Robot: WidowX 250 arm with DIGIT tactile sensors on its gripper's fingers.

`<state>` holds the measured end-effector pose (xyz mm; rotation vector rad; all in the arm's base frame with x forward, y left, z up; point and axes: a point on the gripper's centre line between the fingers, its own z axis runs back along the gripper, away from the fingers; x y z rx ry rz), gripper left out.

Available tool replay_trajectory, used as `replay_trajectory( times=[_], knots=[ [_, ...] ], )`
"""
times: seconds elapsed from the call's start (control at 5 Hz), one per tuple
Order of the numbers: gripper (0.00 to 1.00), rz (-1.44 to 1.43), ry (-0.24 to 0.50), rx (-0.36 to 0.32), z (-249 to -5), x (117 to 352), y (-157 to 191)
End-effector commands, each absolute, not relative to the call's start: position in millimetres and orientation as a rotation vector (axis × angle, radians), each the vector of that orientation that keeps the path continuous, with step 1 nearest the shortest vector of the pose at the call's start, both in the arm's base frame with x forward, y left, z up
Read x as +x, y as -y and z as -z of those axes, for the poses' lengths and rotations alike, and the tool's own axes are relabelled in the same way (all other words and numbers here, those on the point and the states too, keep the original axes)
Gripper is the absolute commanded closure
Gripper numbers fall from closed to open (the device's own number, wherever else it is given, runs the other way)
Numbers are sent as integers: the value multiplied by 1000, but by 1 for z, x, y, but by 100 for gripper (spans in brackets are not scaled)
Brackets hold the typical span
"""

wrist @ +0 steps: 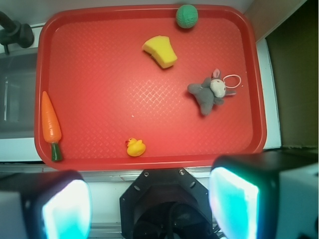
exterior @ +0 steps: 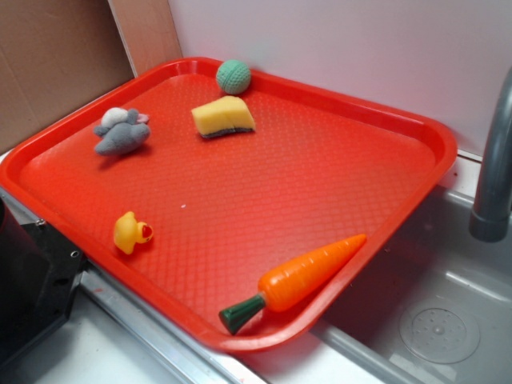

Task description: Grab the gray animal.

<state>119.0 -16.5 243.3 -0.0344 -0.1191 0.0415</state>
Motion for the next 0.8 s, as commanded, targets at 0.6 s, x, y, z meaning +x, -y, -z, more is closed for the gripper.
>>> replay_trajectory(
  times=[0.6],
  knots=[
    [0, -282, 160, 5, -232, 139, 5]
  ],
)
